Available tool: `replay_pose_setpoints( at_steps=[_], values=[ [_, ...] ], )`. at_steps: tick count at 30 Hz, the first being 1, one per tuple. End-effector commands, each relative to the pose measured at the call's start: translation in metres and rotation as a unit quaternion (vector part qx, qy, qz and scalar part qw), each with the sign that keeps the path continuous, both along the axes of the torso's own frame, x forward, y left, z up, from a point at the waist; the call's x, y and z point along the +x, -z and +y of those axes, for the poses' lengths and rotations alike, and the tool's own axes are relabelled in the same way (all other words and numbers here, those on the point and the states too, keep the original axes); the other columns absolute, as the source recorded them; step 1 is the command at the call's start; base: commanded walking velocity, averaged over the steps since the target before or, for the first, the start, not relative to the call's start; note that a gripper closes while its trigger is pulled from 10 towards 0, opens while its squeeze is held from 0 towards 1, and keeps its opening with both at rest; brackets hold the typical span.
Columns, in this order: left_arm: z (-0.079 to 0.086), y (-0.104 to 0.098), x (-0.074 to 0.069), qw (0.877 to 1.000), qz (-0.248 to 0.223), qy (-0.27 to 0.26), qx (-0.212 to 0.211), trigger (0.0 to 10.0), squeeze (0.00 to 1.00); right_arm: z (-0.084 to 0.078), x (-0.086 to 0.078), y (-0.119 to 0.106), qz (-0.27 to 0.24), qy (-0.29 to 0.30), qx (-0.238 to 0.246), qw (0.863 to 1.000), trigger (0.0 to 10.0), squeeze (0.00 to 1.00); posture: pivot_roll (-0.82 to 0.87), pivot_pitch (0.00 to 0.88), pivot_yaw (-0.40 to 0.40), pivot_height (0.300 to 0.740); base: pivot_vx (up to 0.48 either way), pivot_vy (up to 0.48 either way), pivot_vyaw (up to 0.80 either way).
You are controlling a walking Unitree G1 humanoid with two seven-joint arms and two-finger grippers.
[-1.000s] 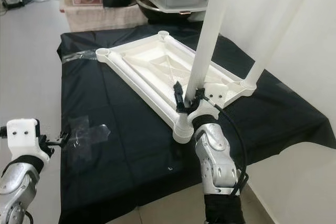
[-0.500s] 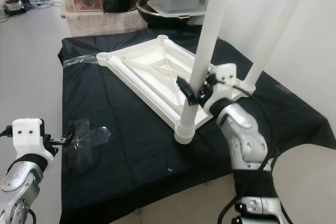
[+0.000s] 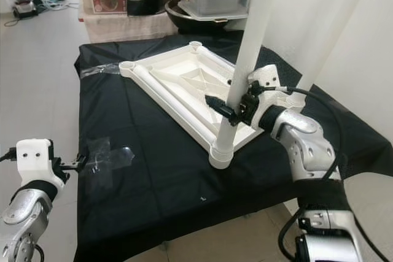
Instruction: Building children table
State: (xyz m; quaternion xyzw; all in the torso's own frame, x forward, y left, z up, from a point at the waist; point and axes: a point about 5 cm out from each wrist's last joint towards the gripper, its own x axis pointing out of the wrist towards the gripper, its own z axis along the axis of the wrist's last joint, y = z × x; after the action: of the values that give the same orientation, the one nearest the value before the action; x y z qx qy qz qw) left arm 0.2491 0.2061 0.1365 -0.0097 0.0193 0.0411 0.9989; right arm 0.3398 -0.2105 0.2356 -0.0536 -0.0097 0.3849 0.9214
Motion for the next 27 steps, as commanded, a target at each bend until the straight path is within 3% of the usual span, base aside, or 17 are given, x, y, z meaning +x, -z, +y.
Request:
replay_pose_setpoints(
  at_steps=[1, 8, 9, 11, 13, 23, 27],
  values=[
    [-0.002, 0.004, 0.000, 1.000, 0.003, 0.002, -0.005, 10.0, 0.00, -0.002, 0.004, -0.002, -0.002, -0.018, -0.013, 1.000, 10.0, 0.00, 0.01, 0.000, -0.054, 0.740, 0.000, 0.000, 0.00],
    [-0.003, 0.004, 0.001, 1.000, 0.002, 0.002, -0.005, 10.0, 0.00, -0.015, 0.018, -0.010, -0.001, -0.034, -0.014, 0.999, 10.0, 0.00, 0.01, 0.000, -0.058, 0.740, 0.000, 0.000, 0.00],
    [-0.003, 0.004, 0.001, 1.000, 0.002, 0.003, -0.006, 10.0, 0.00, -0.016, 0.019, -0.009, 0.000, -0.035, -0.012, 0.999, 4.8, 0.00, 0.01, 0.000, -0.058, 0.740, 0.000, 0.000, 0.00],
    [-0.003, 0.004, 0.001, 1.000, 0.002, 0.003, -0.006, 10.0, 0.00, -0.018, 0.019, -0.008, 0.005, -0.040, -0.012, 0.999, 4.4, 0.00, 0.02, 0.000, -0.060, 0.740, 0.000, 0.000, 0.00],
    [-0.003, 0.005, 0.001, 1.000, 0.002, 0.004, -0.007, 10.0, 0.00, -0.022, 0.019, -0.005, 0.007, -0.050, -0.010, 0.999, 0.0, 0.00, 0.02, 0.000, -0.061, 0.740, 0.000, 0.000, 0.00],
    [-0.003, 0.006, 0.001, 1.000, 0.003, 0.009, -0.007, 10.0, 0.00, -0.030, 0.014, 0.009, 0.038, -0.098, -0.012, 0.994, 0.0, 0.00, 0.02, 0.000, -0.056, 0.740, 0.000, 0.000, 0.00],
    [-0.003, 0.006, 0.001, 1.000, 0.004, 0.011, -0.005, 10.0, 0.00, -0.030, 0.018, 0.012, 0.042, -0.072, 0.006, 0.996, 0.0, 0.00, 0.02, 0.000, -0.059, 0.740, 0.000, 0.000, 0.00]
  ],
)
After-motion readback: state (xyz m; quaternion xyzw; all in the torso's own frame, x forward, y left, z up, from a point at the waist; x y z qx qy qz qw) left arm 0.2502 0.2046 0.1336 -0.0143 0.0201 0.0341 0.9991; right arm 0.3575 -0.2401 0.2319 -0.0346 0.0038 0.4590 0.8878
